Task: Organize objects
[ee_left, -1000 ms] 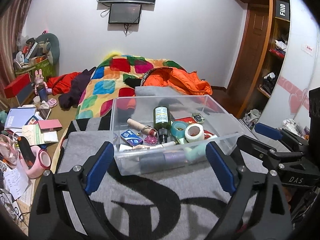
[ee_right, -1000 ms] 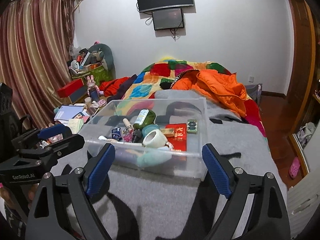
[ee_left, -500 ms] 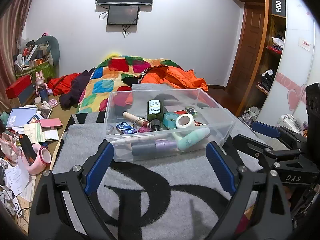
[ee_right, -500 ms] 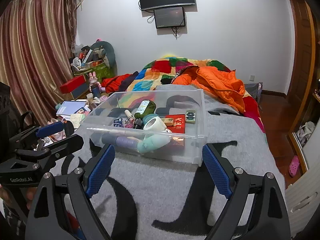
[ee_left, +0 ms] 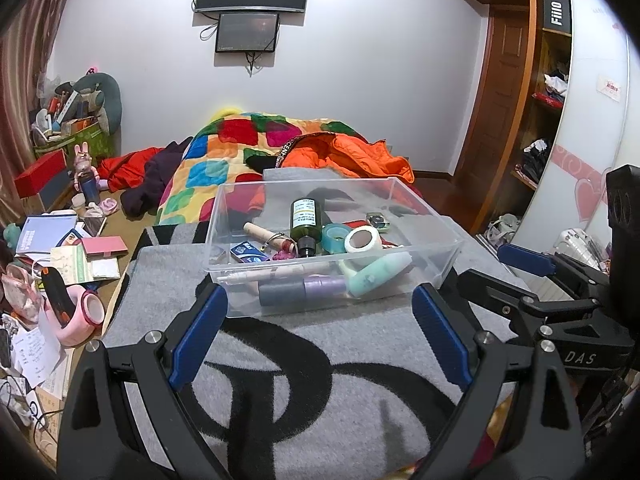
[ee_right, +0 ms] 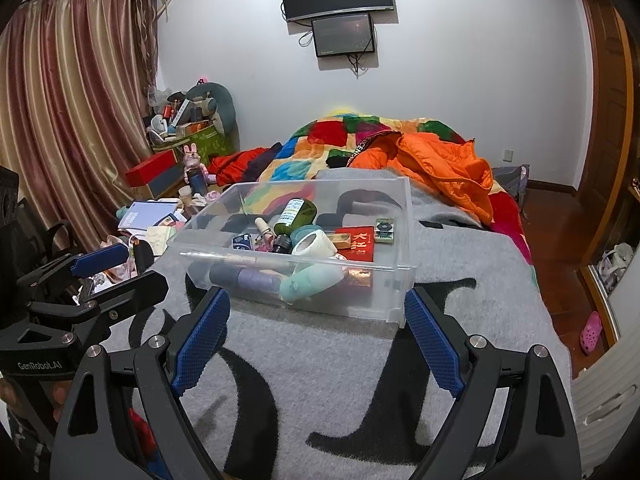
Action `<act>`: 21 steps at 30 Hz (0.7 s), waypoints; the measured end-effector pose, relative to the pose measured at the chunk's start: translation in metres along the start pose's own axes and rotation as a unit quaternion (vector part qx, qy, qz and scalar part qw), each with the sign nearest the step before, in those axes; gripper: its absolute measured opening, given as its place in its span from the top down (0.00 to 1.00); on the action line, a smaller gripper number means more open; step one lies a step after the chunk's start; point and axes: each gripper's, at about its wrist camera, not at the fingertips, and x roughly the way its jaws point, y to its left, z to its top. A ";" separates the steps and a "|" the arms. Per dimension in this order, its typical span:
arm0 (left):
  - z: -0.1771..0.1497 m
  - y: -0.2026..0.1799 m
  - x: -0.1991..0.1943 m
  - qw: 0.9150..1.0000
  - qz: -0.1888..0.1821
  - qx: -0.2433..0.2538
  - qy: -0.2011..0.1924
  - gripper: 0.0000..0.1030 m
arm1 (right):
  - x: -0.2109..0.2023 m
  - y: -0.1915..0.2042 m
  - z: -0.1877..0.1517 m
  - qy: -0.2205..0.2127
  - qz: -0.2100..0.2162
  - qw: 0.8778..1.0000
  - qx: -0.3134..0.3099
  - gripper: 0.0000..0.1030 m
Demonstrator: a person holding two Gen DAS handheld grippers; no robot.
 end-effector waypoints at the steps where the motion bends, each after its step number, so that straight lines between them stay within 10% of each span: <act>1: 0.000 0.000 0.000 1.000 0.000 0.000 -0.001 0.08 | 0.000 0.001 0.000 0.000 0.000 1.000 -0.001 0.15; 21: 0.002 0.001 -0.002 1.000 -0.002 -0.004 0.002 0.08 | 0.001 0.003 0.000 0.004 0.002 1.000 -0.001 0.15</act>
